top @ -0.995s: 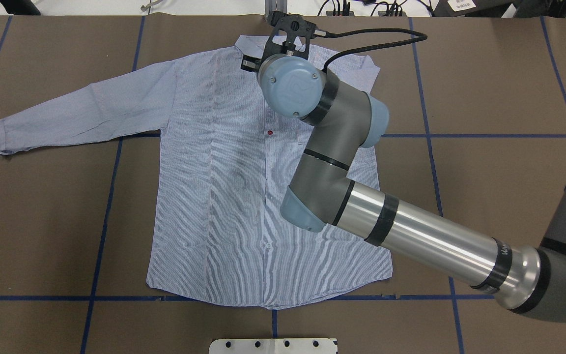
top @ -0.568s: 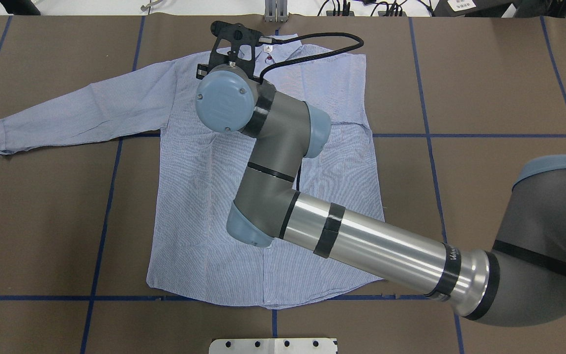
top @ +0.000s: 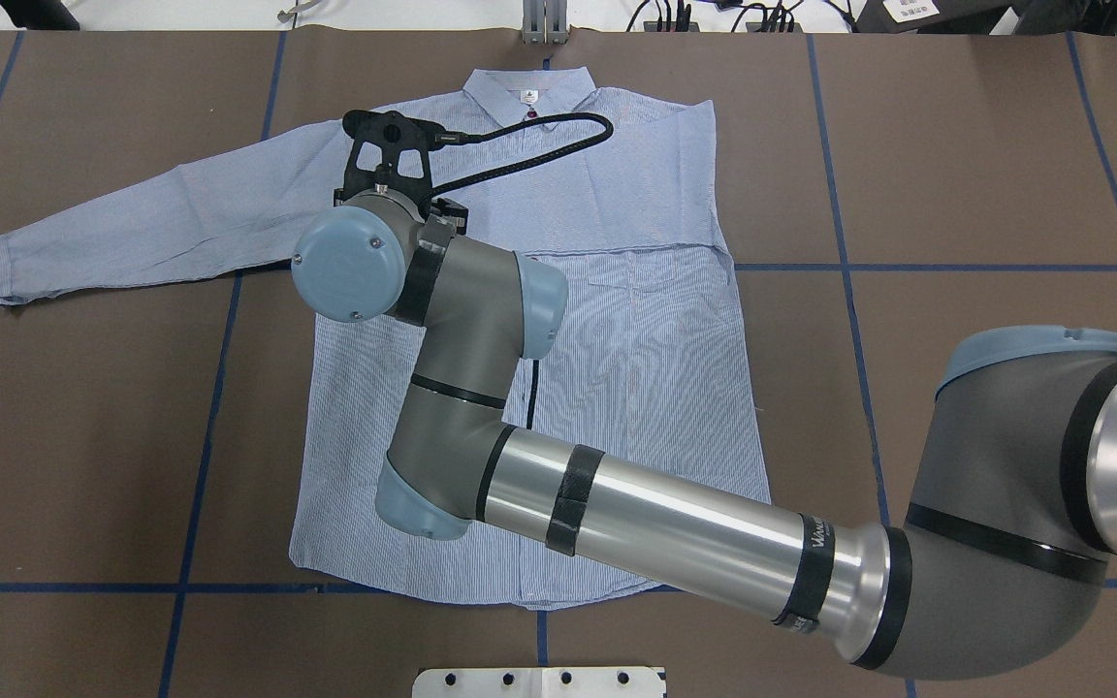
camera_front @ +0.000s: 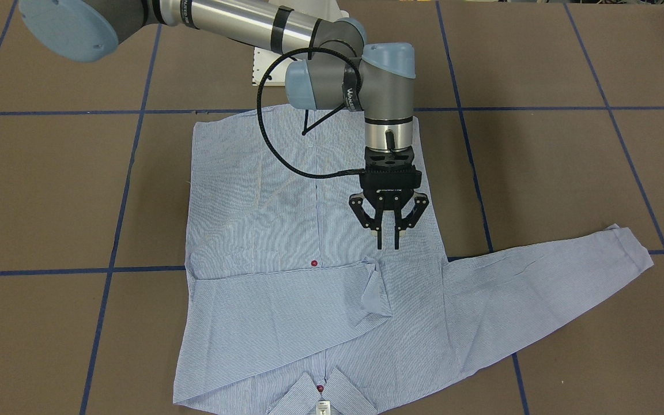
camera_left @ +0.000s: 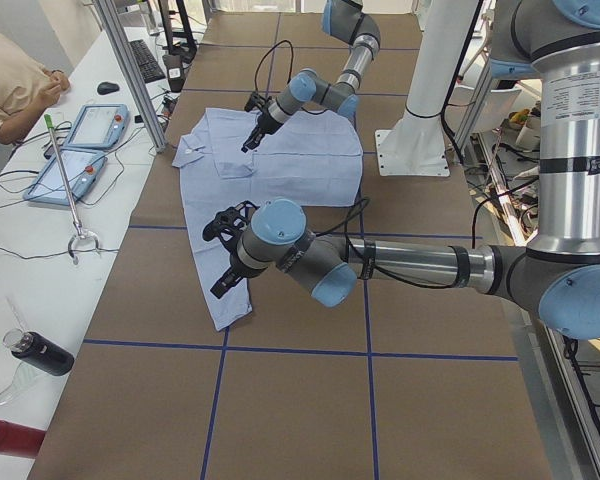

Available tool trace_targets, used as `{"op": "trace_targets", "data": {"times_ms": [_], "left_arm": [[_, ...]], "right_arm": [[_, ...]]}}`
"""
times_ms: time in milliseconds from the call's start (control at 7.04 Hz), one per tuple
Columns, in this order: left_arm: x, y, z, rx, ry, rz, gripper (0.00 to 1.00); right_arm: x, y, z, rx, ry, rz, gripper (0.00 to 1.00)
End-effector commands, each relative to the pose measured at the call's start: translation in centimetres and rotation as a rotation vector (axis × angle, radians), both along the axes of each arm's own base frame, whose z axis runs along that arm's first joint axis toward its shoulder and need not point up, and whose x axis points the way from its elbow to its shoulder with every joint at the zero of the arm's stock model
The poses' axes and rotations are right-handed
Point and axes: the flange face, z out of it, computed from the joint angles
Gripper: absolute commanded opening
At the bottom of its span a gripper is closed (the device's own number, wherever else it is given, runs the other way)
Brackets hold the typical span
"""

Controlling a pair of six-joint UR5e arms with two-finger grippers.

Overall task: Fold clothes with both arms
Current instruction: 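Carry the sleeve with the right gripper across the shirt toward the collar, then release the sleeve on the shirt and raise the right gripper away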

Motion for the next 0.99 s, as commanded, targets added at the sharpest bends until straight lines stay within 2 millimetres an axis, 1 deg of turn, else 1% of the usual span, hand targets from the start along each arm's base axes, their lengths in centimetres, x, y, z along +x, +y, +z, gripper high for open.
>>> {"op": "trace_targets", "data": {"times_ms": [0,142,284,426,568,710,853], "left_arm": [[0.0,0.0,0.1,-0.003,0.000,0.000,1.00],[0.0,-0.1,0.1,-0.002,0.001,-0.003,1.00],[0.0,-0.2,0.0,0.026,0.002,-0.006,1.00],[0.0,-0.1,0.0,0.055,0.003,-0.006,1.00],[0.3,-0.1,1.1,0.084,0.003,0.003,1.00],[1.7,-0.2,2.6,0.064,0.006,0.028,1.00],[2.2,-0.3,4.1,0.007,0.022,0.014,1.00]], "right_arm": [[0.4,0.0,-3.6,-0.025,0.027,-0.003,1.00],[1.1,-1.0,-3.3,-0.067,0.023,-0.032,1.00],[3.0,-3.3,-2.5,-0.122,0.024,-0.052,1.00],[6.9,-6.2,0.8,-0.188,-0.010,-0.101,1.00],[11.9,-7.5,5.0,-0.195,-0.012,-0.191,1.00],[17.4,-7.6,10.3,-0.150,0.022,-0.246,1.00],[23.8,-7.0,13.4,-0.117,0.014,-0.291,1.00]]}}
